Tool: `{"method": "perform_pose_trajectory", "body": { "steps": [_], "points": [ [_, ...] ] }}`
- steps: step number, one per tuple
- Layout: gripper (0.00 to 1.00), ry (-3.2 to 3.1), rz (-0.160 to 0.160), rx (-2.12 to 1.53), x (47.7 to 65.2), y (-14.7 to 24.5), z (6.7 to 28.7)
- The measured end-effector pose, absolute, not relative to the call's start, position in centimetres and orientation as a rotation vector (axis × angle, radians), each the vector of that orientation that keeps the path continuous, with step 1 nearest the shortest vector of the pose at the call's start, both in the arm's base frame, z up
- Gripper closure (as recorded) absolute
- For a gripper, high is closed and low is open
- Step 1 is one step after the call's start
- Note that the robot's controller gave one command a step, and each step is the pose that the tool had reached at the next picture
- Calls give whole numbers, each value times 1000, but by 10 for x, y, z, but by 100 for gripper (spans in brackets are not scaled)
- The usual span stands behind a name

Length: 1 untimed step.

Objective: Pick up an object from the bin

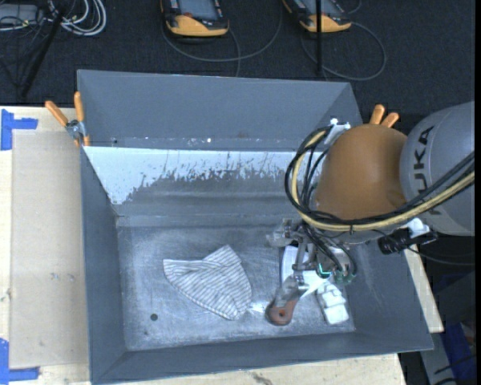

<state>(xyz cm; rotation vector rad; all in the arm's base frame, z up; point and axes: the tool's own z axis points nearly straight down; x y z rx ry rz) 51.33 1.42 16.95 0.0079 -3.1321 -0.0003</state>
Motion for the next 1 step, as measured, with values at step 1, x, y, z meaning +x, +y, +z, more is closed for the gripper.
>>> {"method": "perform_pose_trajectory", "body": {
  "steps": [1],
  "points": [
    [0,-3140,0,7,515,14,173]
  ]
}}
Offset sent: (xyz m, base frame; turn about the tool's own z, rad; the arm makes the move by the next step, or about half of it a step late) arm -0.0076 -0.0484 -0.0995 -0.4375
